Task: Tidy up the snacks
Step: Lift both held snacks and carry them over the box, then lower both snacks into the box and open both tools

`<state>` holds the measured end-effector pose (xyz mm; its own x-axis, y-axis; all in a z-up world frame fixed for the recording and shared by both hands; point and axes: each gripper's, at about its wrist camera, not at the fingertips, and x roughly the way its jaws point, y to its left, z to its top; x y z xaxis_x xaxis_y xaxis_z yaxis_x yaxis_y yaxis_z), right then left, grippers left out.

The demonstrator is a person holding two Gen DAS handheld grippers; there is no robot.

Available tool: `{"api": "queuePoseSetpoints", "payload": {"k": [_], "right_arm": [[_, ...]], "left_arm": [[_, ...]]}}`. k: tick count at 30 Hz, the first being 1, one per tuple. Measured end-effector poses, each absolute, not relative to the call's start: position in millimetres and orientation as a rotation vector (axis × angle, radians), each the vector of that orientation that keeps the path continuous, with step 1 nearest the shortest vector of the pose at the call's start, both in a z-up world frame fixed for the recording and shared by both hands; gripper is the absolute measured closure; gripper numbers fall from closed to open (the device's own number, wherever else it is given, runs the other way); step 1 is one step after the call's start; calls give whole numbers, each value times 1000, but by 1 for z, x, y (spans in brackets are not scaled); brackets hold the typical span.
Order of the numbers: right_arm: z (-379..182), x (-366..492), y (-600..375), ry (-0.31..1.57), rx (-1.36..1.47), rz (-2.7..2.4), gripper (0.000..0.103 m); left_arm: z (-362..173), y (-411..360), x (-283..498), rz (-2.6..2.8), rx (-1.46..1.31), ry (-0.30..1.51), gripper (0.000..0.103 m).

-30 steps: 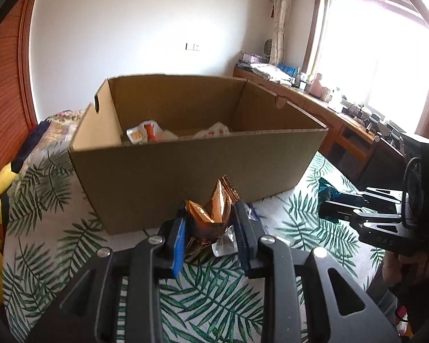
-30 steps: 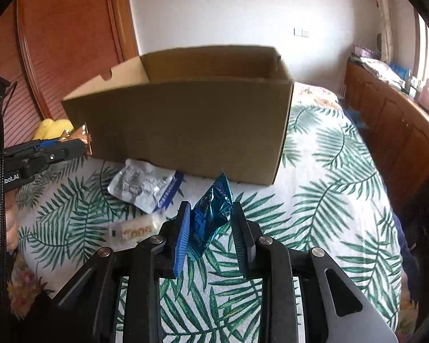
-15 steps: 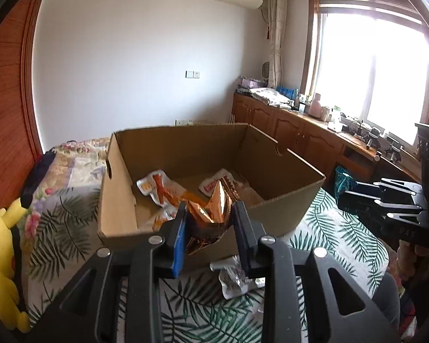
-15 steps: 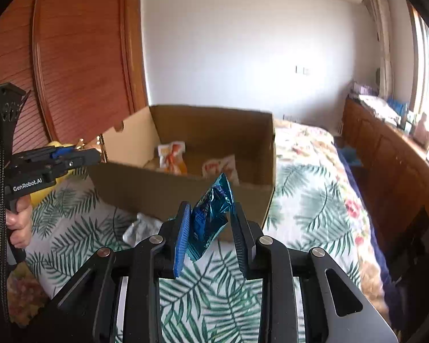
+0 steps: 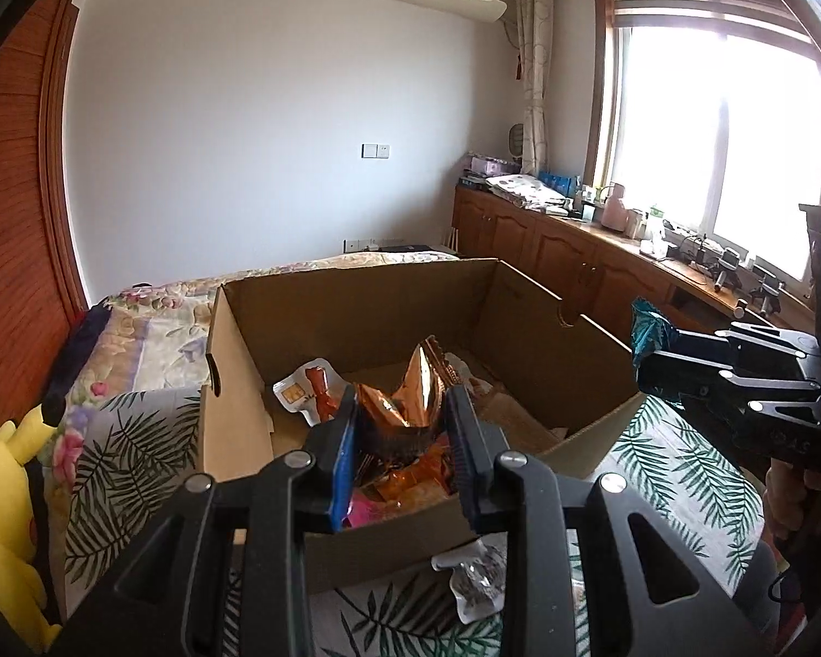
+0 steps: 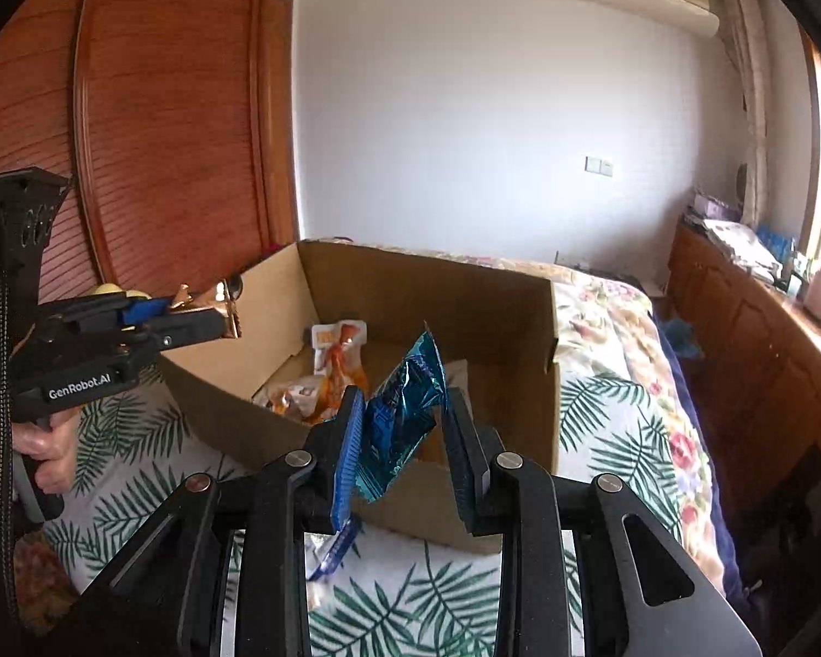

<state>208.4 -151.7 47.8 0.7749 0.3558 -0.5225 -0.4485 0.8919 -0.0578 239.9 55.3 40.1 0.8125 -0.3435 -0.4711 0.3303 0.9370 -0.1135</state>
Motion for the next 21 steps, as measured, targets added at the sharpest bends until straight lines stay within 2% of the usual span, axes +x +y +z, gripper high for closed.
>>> {"api": "queuePoseSetpoints", "payload": {"k": [21], "right_arm": [[24, 262, -138, 571, -170, 475, 75]], "left_arm": [[9, 46, 287, -334, -26, 567, 74]]}}
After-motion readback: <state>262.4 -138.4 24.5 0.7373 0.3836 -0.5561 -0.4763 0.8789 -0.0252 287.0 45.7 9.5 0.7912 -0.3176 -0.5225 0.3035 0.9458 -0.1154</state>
